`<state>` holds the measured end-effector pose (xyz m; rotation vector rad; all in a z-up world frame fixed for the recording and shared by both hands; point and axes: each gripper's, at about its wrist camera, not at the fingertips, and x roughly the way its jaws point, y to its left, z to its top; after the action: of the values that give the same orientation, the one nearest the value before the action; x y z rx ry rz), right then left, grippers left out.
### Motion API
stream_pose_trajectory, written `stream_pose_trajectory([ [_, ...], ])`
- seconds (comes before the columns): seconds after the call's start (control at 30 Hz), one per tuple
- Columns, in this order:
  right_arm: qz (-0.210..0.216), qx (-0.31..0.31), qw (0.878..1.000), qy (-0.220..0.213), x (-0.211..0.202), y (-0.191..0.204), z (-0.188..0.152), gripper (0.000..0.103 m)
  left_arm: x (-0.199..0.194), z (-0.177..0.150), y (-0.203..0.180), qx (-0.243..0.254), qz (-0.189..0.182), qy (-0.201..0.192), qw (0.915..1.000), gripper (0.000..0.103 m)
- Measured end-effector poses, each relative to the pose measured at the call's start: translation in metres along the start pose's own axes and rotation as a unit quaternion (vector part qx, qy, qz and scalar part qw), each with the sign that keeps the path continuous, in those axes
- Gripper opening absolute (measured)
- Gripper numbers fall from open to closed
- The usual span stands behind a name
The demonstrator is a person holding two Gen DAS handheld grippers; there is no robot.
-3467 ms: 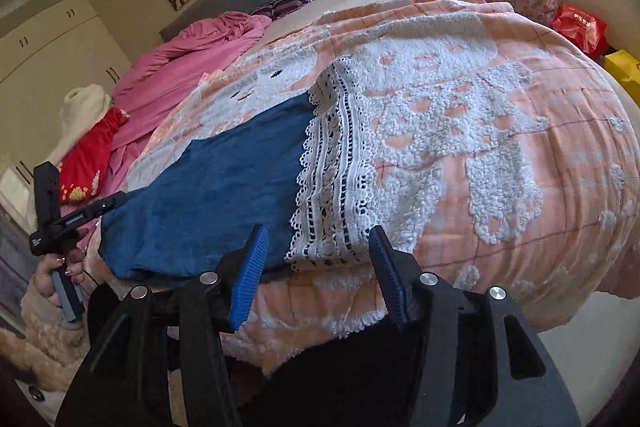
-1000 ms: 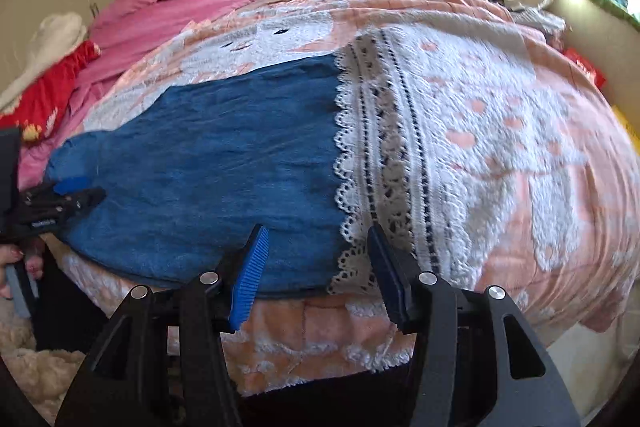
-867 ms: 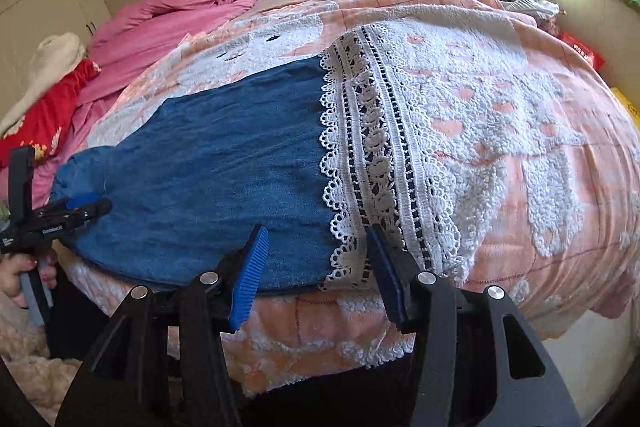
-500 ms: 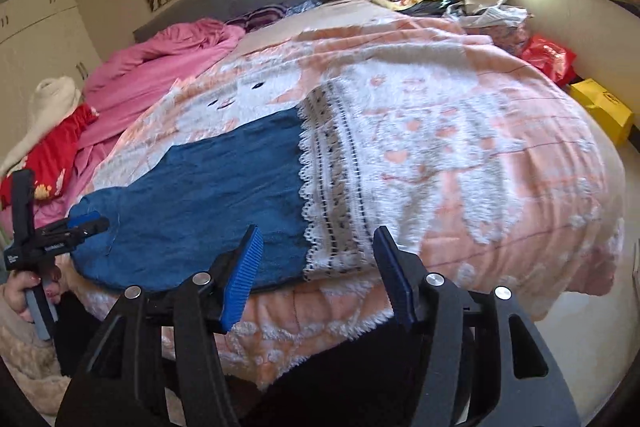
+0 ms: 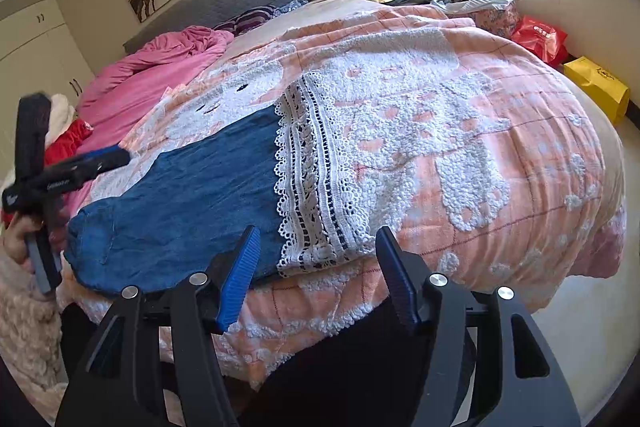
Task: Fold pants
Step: 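Grasp the lace-trimmed edge with the left gripper while the right gripper grasps it too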
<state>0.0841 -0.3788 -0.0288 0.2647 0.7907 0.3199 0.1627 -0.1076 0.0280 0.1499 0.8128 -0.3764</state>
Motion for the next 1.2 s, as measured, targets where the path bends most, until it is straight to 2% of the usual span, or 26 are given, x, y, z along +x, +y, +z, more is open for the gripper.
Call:
stream_pose_trajectory([
  [0.3, 0.012, -0.003, 1.0, 0.017, 0.026, -0.005, 0.011, 0.059, 0.073, 0.062, -0.034, 0.043, -0.057, 0.036, 0.9968, 0.073],
  [0.4, 0.014, 0.003, 1.0, 0.024, 0.034, -0.008, 0.011, 0.061, 0.098, 0.073, -0.047, 0.062, -0.067, 0.056, 0.9943, 0.073],
  [0.53, 0.028, 0.013, 0.999, 0.037, 0.05, -0.012, 0.007, 0.062, 0.131, 0.081, -0.062, 0.084, -0.103, 0.083, 0.9877, 0.073],
  [0.57, 0.029, 0.016, 0.999, 0.036, 0.05, -0.013, 0.007, 0.06, 0.137, 0.082, -0.066, 0.091, -0.105, 0.087, 0.9864, 0.073],
  [0.63, 0.055, 0.035, 0.997, 0.029, 0.048, -0.018, 0.008, 0.041, 0.15, 0.081, -0.075, 0.114, -0.109, 0.101, 0.9822, 0.073],
  [0.7, 0.091, 0.063, 0.994, 0.023, 0.045, -0.024, 0.01, 0.035, 0.161, 0.079, -0.082, 0.133, -0.119, 0.111, 0.9776, 0.073],
  [0.77, 0.09, 0.059, 0.994, 0.024, 0.045, -0.024, 0.012, 0.035, 0.168, 0.078, -0.087, 0.148, -0.131, 0.12, 0.9728, 0.073],
  [0.9, 0.088, 0.049, 0.994, 0.04, 0.054, -0.02, 0.015, 0.037, 0.178, 0.084, -0.082, 0.129, -0.171, 0.129, 0.9683, 0.068],
  [1.1, 0.092, 0.043, 0.994, 0.048, 0.062, -0.017, 0.021, 0.038, 0.183, 0.085, -0.077, 0.114, -0.198, 0.132, 0.9645, 0.061],
  [1.17, 0.093, 0.036, 0.994, 0.05, 0.06, -0.014, 0.022, 0.035, 0.181, 0.085, -0.074, 0.094, -0.209, 0.131, 0.9646, 0.042],
  [1.2, 0.099, 0.029, 0.993, 0.05, 0.059, -0.011, 0.023, 0.034, 0.178, 0.085, -0.074, 0.09, -0.206, 0.128, 0.9659, 0.04],
])
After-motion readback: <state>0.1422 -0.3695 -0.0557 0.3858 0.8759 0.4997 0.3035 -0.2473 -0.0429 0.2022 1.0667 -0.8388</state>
